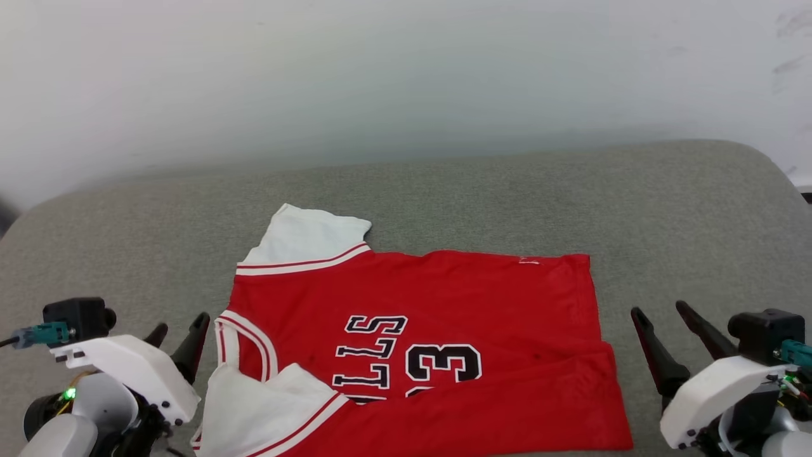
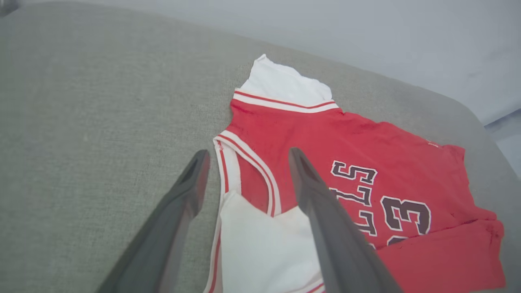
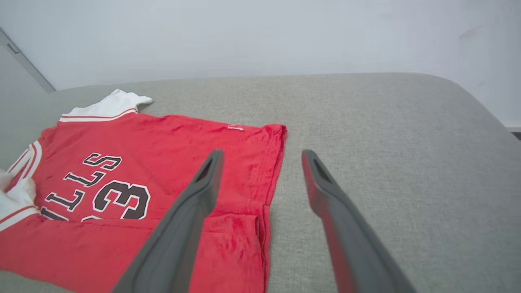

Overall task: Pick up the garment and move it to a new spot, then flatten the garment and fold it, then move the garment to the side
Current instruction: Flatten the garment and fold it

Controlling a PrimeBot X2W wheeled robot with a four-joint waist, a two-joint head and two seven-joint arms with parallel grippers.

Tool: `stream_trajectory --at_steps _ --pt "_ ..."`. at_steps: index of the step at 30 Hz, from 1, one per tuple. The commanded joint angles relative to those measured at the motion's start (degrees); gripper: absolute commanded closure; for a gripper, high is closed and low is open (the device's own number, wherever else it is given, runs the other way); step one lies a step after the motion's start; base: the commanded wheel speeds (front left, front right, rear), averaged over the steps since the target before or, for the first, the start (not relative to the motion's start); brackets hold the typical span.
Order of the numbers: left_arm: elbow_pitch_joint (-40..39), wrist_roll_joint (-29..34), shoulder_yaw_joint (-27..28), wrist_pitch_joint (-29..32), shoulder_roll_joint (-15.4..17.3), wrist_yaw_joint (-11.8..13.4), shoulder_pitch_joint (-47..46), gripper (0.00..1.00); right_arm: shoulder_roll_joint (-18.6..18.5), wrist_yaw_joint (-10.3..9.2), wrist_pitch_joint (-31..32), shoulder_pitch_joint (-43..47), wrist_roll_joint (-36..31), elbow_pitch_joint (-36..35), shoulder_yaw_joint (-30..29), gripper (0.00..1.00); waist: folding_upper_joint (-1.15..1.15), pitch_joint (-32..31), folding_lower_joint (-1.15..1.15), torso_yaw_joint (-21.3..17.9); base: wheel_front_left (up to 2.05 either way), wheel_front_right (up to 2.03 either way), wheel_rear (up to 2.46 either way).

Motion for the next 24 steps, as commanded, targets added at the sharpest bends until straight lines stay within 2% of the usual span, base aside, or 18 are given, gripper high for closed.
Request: stream_trajectory --at_steps 1,6,12,19,24 --pt "-0.12 0.38 0.13 -0.86 -0.69 -0.22 -0.65 0.00 1.28 -0.02 -1.14 0.52 -1.31 -0.95 -0.37 0.00 0.00 0.33 0.01 -0.94 0.00 0.00 0.00" --pt "0.57 2.32 1.60 -4.44 -0.34 -0.74 -4.94 0.00 5.55 -0.02 -4.70 -1.32 -5.74 -4.68 -1.00 0.00 0.00 3.59 0.01 -4.03 0.00 0.00 0.00" --pt "3.42 2.86 3.37 -5.34 0.18 -2.50 -13.17 0.00 8.44 -0.02 -7.78 -4.30 -8.02 -7.98 -0.70 0.00 0.00 10.66 0.01 -7.47 0.00 0.00 0.00" --pt "9.77 1.86 3.74 0.23 2.88 -6.25 -26.54 0.00 10.12 -0.03 -9.96 -8.18 -8.54 -10.39 -0.23 0.00 0.00 18.71 0.01 -10.75 0.00 0.00 0.00" --pt "13.61 0.80 2.42 9.63 6.21 -8.95 -37.05 0.00 11.05 -0.03 -10.74 -9.44 -8.48 -11.41 -0.63 0.00 0.00 22.96 0.01 -12.64 0.00 0.00 0.00"
